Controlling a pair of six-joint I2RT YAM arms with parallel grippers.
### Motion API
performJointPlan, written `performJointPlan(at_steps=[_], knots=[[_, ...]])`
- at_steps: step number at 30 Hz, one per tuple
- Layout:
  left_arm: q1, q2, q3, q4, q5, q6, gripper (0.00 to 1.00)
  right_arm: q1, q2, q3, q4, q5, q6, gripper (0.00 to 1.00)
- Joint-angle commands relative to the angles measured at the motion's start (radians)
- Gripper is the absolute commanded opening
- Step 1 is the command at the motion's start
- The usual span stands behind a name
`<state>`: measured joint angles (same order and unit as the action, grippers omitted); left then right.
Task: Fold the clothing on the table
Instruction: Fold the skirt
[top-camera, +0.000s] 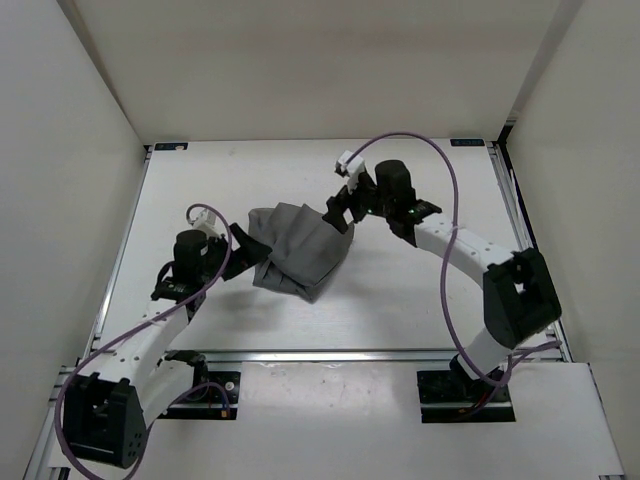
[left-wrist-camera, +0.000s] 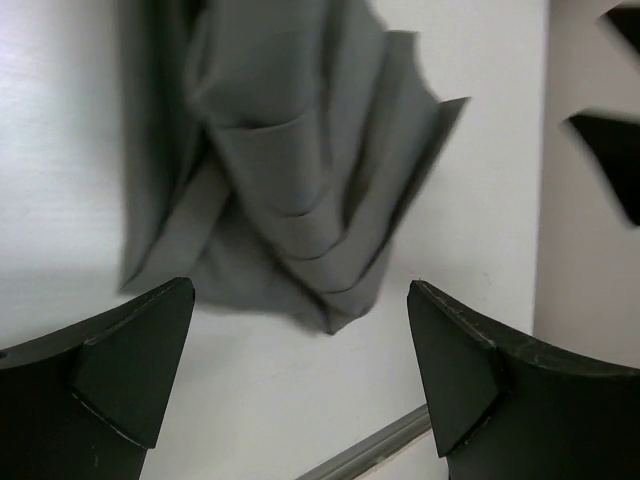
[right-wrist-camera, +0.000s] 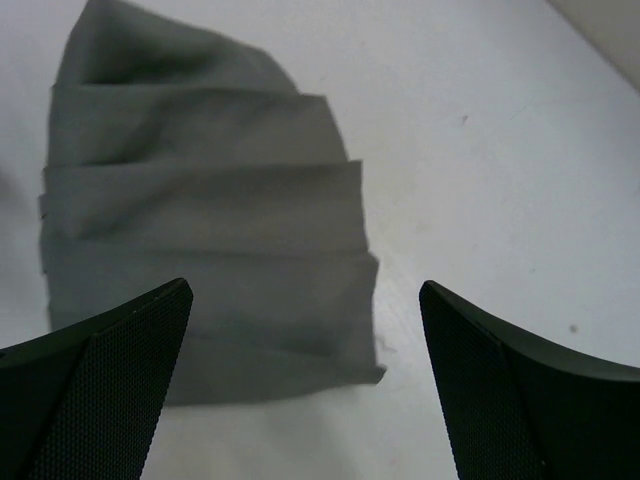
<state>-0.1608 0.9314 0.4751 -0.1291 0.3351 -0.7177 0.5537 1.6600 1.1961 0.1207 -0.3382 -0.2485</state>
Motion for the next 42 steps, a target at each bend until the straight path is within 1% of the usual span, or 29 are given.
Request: performJointPlan(at_steps=[1, 3, 6, 10, 13, 17, 19, 20, 22, 25, 26, 27, 28, 29, 30, 31, 32, 33, 34, 35, 36, 37, 39, 42], knots=[[-0.061, 0.010, 0.030, 0.257, -0.062, -0.109, 0.99, 0.011, -0.088, -0.088, -0.024, -0.055, 0.078, 1.00], [-0.100, 0.029, -0.009, 0.328, -0.114, -0.193, 0.98, 0.003, -0.126, -0.141, -0.001, -0.033, 0.068, 0.99], [-0.121, 0.064, -0.038, 0.397, -0.203, -0.253, 0.99, -0.015, -0.146, -0.158, 0.002, -0.041, 0.072, 0.99], [-0.135, 0.130, -0.044, 0.419, -0.283, -0.259, 0.99, -0.084, -0.148, -0.150, -0.013, -0.064, 0.101, 0.99], [-0.152, 0.190, -0.027, 0.424, -0.315, -0.250, 0.99, -0.136, -0.154, -0.139, -0.019, -0.087, 0.094, 0.99], [-0.175, 0.253, -0.018, 0.479, -0.334, -0.262, 0.99, -0.188, -0.166, -0.145, -0.027, -0.094, 0.091, 1.00], [-0.181, 0.286, -0.006, 0.493, -0.334, -0.264, 0.99, -0.199, -0.169, -0.139, -0.032, -0.094, 0.083, 0.99], [-0.180, 0.302, -0.003, 0.514, -0.358, -0.266, 0.98, -0.208, -0.174, -0.145, -0.033, -0.104, 0.086, 0.99], [-0.177, 0.326, 0.010, 0.536, -0.370, -0.266, 0.99, -0.218, -0.183, -0.151, -0.036, -0.099, 0.081, 0.99], [-0.168, 0.369, 0.031, 0.557, -0.380, -0.272, 0.98, -0.213, -0.203, -0.171, -0.041, -0.102, 0.080, 0.99], [-0.160, 0.385, 0.033, 0.565, -0.369, -0.264, 0.95, -0.209, -0.210, -0.181, -0.046, -0.107, 0.074, 0.99], [-0.161, 0.397, 0.037, 0.577, -0.360, -0.267, 0.83, -0.207, -0.210, -0.187, -0.062, -0.119, 0.066, 0.99], [-0.160, 0.400, 0.039, 0.586, -0.341, -0.273, 0.63, -0.206, -0.213, -0.182, -0.075, -0.149, 0.064, 0.99], [-0.157, 0.408, 0.049, 0.612, -0.325, -0.284, 0.37, -0.204, -0.213, -0.178, -0.108, -0.213, 0.055, 0.99], [-0.161, 0.412, 0.054, 0.609, -0.311, -0.296, 0.26, -0.198, -0.203, -0.165, -0.160, -0.293, 0.028, 0.99], [-0.175, 0.414, 0.062, 0.599, -0.308, -0.287, 0.13, -0.174, -0.213, -0.161, -0.212, -0.324, -0.018, 0.99], [-0.193, 0.412, 0.074, 0.589, -0.312, -0.290, 0.04, -0.151, -0.223, -0.167, -0.233, -0.318, -0.044, 0.99], [-0.204, 0.409, 0.086, 0.567, -0.324, -0.281, 0.01, -0.096, -0.241, -0.196, -0.249, -0.253, -0.090, 0.99], [-0.218, 0.399, 0.089, 0.557, -0.332, -0.287, 0.00, -0.037, -0.261, -0.222, -0.225, -0.213, -0.112, 0.99], [-0.236, 0.397, 0.083, 0.559, -0.329, -0.305, 0.00, -0.005, -0.300, -0.284, -0.169, -0.147, -0.139, 0.99], [-0.244, 0.380, 0.080, 0.566, -0.331, -0.321, 0.00, 0.030, -0.337, -0.350, -0.098, -0.125, -0.150, 0.99], [-0.259, 0.365, 0.071, 0.568, -0.334, -0.325, 0.00, 0.054, -0.354, -0.396, -0.042, -0.125, -0.143, 0.99], [-0.285, 0.348, 0.074, 0.548, -0.334, -0.330, 0.00, 0.061, -0.393, -0.424, 0.002, -0.149, -0.083, 0.99], [-0.319, 0.311, 0.069, 0.511, -0.372, -0.345, 0.00, 0.127, -0.417, -0.455, 0.010, -0.134, -0.045, 1.00]])
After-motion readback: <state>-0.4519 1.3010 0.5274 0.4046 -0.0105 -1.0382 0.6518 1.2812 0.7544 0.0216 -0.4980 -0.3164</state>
